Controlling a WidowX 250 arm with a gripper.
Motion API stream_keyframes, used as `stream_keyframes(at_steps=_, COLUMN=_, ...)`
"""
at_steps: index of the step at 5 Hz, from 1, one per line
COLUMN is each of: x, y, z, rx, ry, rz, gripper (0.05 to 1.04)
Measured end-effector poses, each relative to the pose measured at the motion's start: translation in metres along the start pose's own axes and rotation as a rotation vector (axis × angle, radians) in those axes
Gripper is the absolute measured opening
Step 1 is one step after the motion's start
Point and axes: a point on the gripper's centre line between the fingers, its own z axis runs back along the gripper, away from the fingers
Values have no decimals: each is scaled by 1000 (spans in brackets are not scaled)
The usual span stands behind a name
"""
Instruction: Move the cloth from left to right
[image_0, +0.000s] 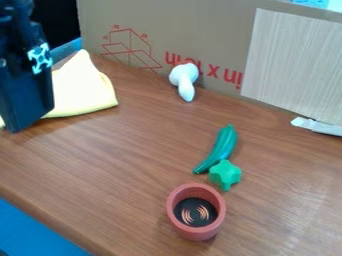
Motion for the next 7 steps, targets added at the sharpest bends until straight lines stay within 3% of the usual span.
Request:
stream_keyframes(at_steps=1, x=-1, y=0, z=-2, rx=-1, ry=3, rz=-8, gripper=1001)
stream_keyframes(at_steps=2, x=6, y=24, z=-12, rx=5, ry=-38, rz=50, gripper=1001)
stream_keyframes(at_steps=4, x=26, y=65, z=-37, rx=5, ry=-51, rz=89, gripper=1001)
stream_keyframes(at_steps=5, x=34, y=82, z=-54, rx=-2, ry=-9, rz=97, gripper=1001)
stream_keyframes(at_steps=6, x=41, y=102, z=-74, rx=-49, ry=33, rz=60, gripper=1001)
stream_keyframes(at_steps=7, x=56, y=123, z=-94, rx=-66, ry=60, rz=17, gripper=1001)
